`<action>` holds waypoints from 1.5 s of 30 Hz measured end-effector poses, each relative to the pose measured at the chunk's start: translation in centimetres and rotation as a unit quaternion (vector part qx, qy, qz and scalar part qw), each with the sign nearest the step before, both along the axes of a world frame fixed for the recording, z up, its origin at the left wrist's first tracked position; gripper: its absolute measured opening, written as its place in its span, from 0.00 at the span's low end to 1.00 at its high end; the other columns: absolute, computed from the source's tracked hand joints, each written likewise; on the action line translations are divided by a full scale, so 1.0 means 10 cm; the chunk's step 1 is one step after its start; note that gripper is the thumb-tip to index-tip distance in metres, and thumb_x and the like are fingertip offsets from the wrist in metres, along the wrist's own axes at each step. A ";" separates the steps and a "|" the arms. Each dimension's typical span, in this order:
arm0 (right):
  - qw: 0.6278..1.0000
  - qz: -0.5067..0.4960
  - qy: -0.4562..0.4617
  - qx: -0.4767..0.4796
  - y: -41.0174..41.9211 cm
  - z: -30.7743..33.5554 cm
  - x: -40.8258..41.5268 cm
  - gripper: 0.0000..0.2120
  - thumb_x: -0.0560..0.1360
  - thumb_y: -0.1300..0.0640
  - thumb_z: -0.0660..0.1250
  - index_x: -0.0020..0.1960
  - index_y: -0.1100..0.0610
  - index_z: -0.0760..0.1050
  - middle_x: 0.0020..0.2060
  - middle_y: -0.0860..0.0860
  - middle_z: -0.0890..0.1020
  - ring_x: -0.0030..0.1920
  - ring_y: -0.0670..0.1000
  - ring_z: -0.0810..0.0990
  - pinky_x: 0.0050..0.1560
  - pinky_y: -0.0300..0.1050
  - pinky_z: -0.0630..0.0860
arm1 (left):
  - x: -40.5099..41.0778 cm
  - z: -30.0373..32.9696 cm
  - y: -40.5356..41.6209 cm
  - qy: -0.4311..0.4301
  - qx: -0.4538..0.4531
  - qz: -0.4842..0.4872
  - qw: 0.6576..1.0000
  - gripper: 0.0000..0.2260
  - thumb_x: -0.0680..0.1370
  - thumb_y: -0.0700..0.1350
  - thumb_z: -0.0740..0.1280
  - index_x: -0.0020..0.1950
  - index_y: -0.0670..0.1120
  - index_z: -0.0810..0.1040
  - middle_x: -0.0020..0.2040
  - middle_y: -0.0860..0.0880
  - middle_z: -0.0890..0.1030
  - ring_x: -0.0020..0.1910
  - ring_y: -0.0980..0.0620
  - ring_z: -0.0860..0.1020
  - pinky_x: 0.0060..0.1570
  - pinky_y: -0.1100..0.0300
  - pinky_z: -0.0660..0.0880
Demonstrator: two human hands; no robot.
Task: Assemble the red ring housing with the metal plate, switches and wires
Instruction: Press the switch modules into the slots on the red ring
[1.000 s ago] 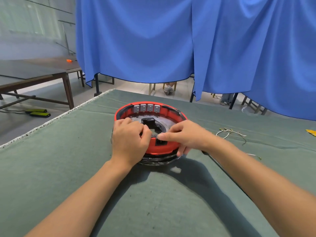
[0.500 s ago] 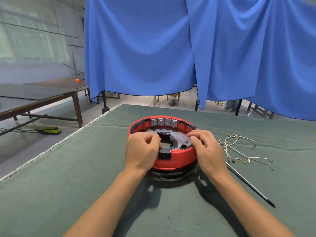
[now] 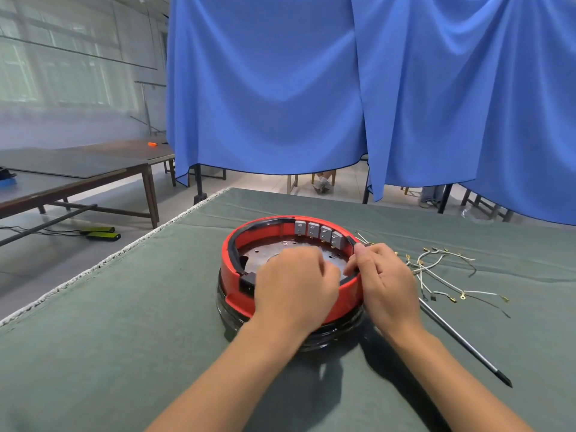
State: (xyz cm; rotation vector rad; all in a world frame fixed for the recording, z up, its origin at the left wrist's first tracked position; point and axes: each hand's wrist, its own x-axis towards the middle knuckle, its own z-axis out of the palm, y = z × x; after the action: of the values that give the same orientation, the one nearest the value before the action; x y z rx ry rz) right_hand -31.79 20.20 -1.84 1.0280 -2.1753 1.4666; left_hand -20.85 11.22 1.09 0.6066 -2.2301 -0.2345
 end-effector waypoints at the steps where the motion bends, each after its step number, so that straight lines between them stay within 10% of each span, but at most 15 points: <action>1: 1.000 0.011 -0.011 -0.023 0.01 0.01 0.02 0.22 0.75 0.41 0.54 0.31 0.48 0.78 0.37 0.44 0.79 0.40 0.42 0.77 0.43 0.40 0.69 | -0.03 -0.03 0.06 -0.020 -0.007 0.001 1.000 0.13 0.76 0.54 0.58 0.35 0.48 0.72 0.38 0.48 0.80 0.40 0.45 0.77 0.36 0.55 0.64; 11: 0.990 -0.077 -0.116 -0.017 0.15 0.11 -0.19 0.04 0.73 0.52 0.67 0.47 0.45 0.76 0.50 0.44 0.77 0.47 0.49 0.76 0.46 0.48 0.71 | 0.20 0.00 -0.43 0.009 0.034 -0.175 0.984 0.22 0.70 0.57 0.54 0.24 0.41 0.58 0.23 0.41 0.64 0.25 0.48 0.62 0.29 0.55 0.58; 15: 0.980 -0.021 -0.199 0.018 0.15 0.12 -0.20 0.08 0.72 0.53 0.68 0.50 0.45 0.77 0.49 0.44 0.80 0.49 0.54 0.80 0.50 0.59 0.78 | 0.20 0.00 -0.55 0.002 -0.004 -0.073 0.997 0.20 0.72 0.53 0.57 0.24 0.44 0.63 0.22 0.47 0.65 0.27 0.45 0.66 0.28 0.56 0.57; 24: 0.977 -0.043 -0.207 -0.024 0.03 0.15 -0.07 0.04 0.72 0.55 0.65 0.40 0.49 0.77 0.33 0.46 0.82 0.35 0.51 0.80 0.37 0.46 0.75 | 0.00 -0.03 0.38 -0.038 -0.082 -0.041 0.995 0.10 0.74 0.51 0.58 0.44 0.48 0.76 0.42 0.47 0.81 0.42 0.44 0.80 0.37 0.54 0.71; 33: 0.976 -0.059 -0.207 -0.028 0.15 0.13 -0.16 0.07 0.72 0.61 0.64 0.40 0.50 0.76 0.38 0.49 0.82 0.36 0.55 0.81 0.41 0.53 0.78 | -0.02 -0.13 0.27 -0.025 -0.044 -0.065 0.997 0.15 0.77 0.57 0.54 0.52 0.52 0.77 0.47 0.53 0.82 0.46 0.50 0.80 0.38 0.57 0.67; 39: 0.970 -0.197 -0.054 0.134 0.33 0.11 -0.32 0.10 0.73 0.59 0.62 0.51 0.49 0.77 0.50 0.48 0.80 0.57 0.54 0.72 0.46 0.48 0.68 | 0.04 -0.14 0.04 -0.056 -0.079 -0.101 0.990 0.12 0.76 0.52 0.59 0.57 0.54 0.75 0.50 0.54 0.79 0.51 0.52 0.78 0.42 0.56 0.72; 45: 0.911 -0.240 -0.087 0.323 0.56 0.00 -0.57 0.21 0.76 0.58 0.58 0.69 0.57 0.66 0.68 0.55 0.71 0.67 0.59 0.65 0.63 0.50 0.64 | -0.17 -0.12 0.01 -0.086 -0.097 -0.044 0.991 0.10 0.79 0.52 0.57 0.57 0.54 0.74 0.49 0.54 0.78 0.50 0.50 0.78 0.37 0.58 0.63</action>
State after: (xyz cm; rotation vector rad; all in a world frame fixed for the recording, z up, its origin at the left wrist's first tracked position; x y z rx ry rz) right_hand -37.53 25.79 -1.79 0.4551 -2.8611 0.6403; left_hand -22.53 11.33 -0.15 0.4364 -2.4135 -0.0083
